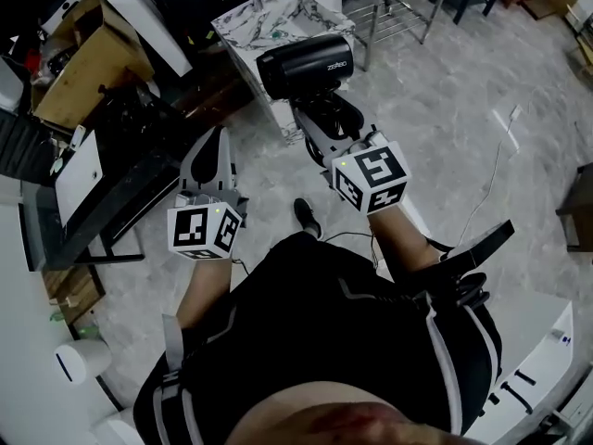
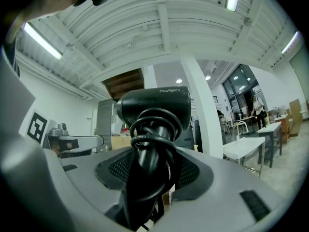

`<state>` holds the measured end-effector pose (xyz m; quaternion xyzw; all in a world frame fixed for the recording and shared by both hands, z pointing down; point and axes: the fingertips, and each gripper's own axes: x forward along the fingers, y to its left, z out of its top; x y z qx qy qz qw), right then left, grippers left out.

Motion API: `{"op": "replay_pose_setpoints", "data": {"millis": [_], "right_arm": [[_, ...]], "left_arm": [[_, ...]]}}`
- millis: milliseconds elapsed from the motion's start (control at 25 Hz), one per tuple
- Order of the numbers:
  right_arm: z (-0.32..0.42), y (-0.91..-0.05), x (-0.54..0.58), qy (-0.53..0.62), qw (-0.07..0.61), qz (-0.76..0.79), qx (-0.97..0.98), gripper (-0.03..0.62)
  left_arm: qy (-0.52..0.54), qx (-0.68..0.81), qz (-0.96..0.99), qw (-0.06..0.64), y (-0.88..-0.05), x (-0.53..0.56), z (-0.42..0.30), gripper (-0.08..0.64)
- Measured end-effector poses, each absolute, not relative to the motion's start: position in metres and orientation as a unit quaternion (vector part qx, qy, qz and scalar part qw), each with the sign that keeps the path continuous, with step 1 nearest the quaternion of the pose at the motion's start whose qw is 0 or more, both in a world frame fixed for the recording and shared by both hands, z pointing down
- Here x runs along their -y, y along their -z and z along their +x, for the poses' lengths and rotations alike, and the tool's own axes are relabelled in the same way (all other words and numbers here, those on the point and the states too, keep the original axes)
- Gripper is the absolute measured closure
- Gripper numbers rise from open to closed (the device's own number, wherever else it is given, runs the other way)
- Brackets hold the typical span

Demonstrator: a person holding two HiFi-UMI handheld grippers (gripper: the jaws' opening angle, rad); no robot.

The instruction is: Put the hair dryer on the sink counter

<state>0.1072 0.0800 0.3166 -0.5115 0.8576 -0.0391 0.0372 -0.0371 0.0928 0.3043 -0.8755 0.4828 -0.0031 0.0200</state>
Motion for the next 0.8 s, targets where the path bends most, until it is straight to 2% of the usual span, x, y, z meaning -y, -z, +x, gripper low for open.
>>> {"op": "replay_pose_setpoints", "data": {"millis": [360,800], "right_arm": [[0.135,-0.311,-0.021,0.032,0.023,-0.545,-0.838,0.364],[0.135,-0.316,0.045,0.027,-0.009,-0.551,-0.834,0.364]], "left_arm": [[-0.013,-0.451,-0.893,0.009,-0.304,-0.019,-0.009,0.558],[-0.028,-0.436,-0.899,-0.015,-0.316,0.051,-0.001,0.558]]}}
